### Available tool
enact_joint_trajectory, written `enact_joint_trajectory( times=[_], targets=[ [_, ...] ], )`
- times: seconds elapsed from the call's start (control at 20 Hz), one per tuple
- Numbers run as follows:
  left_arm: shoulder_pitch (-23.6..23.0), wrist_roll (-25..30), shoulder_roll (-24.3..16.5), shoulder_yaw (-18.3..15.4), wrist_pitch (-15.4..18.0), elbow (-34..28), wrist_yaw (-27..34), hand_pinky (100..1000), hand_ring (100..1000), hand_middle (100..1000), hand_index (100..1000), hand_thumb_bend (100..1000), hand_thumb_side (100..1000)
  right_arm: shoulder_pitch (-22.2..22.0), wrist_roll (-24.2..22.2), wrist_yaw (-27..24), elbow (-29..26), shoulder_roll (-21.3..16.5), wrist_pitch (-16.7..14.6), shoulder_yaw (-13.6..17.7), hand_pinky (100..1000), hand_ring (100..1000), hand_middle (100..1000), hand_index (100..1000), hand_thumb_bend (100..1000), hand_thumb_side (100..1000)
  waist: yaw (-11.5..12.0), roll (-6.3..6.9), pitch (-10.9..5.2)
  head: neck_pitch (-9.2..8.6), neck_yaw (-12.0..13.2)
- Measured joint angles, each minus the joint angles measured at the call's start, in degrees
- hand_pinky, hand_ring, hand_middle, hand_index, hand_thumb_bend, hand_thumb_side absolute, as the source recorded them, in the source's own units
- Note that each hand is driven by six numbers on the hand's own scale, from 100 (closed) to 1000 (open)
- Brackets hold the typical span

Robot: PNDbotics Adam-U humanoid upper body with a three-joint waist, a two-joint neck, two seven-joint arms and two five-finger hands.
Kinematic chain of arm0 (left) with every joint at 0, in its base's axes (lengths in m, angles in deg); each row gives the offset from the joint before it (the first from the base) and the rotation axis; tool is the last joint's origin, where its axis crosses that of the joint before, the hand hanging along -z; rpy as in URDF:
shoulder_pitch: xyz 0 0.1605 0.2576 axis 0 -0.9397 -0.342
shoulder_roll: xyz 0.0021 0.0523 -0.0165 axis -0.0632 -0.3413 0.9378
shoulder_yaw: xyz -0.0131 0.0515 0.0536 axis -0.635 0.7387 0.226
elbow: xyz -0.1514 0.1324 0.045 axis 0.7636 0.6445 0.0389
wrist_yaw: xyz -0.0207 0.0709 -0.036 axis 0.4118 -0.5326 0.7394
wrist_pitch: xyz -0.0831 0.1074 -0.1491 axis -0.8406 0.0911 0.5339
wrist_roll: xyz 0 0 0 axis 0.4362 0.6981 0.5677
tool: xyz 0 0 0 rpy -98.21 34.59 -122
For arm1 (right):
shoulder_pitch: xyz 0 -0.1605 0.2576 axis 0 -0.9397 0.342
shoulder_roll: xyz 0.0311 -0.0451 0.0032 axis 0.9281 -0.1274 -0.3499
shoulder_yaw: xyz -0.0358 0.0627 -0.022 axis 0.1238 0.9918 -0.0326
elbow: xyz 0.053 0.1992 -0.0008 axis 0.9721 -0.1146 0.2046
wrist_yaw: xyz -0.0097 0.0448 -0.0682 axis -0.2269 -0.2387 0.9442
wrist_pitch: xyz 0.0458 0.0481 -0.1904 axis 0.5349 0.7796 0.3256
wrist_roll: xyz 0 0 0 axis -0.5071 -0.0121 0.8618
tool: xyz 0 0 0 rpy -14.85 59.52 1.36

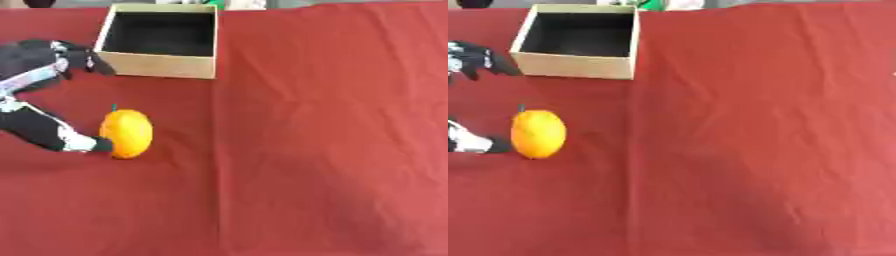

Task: Pick up objects on the table and place them in the box.

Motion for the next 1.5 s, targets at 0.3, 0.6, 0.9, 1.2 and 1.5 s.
enact_joint_trajectory(
  times=[0.3, 0.6, 0.9, 1.2, 1.5],
  targets=[
    [-0.4, -2.9, 0.5, -2.0, 0.1, 0.0, 2.2, 670, 792, 757, 860, 567, 571, 0.0, 0.0, 0.0, 0.0, 0.0, 0.0, 0.0, 931, 869, 812, 915, 100, 953, 0.1, 0.13, 0.00, -0.02, -0.9],
    [-0.8, -3.4, 0.5, -2.8, 0.0, 0.0, 2.8, 682, 816, 779, 868, 712, 479, -0.1, 0.0, 0.0, 0.0, 0.0, 0.0, 0.0, 931, 869, 811, 915, 100, 955, 0.1, 0.19, 0.00, -0.22, -1.4],
    [-0.7, -1.0, 0.5, -1.4, -3.3, 0.0, -1.5, 661, 822, 774, 860, 626, 344, -0.2, 0.0, -0.1, 0.0, 0.0, 0.0, 0.0, 931, 869, 810, 914, 100, 957, -0.1, 0.12, 0.00, -0.45, -1.5],
    [0.9, 2.9, 1.3, 1.9, -7.4, 0.0, -1.6, 649, 827, 779, 871, 452, 192, -0.2, 0.0, -0.2, 0.0, 0.0, 0.0, 0.0, 932, 867, 809, 915, 100, 960, -0.3, 0.08, 0.00, -0.46, -1.5],
    [2.0, 6.0, 2.2, 4.0, -10.6, 0.4, -0.5, 657, 836, 788, 878, 500, 201, -0.2, 0.0, -0.2, 0.0, 0.0, 0.0, 0.0, 932, 867, 809, 915, 100, 962, -0.5, 0.12, 0.00, -0.46, -1.5]
  ],
)
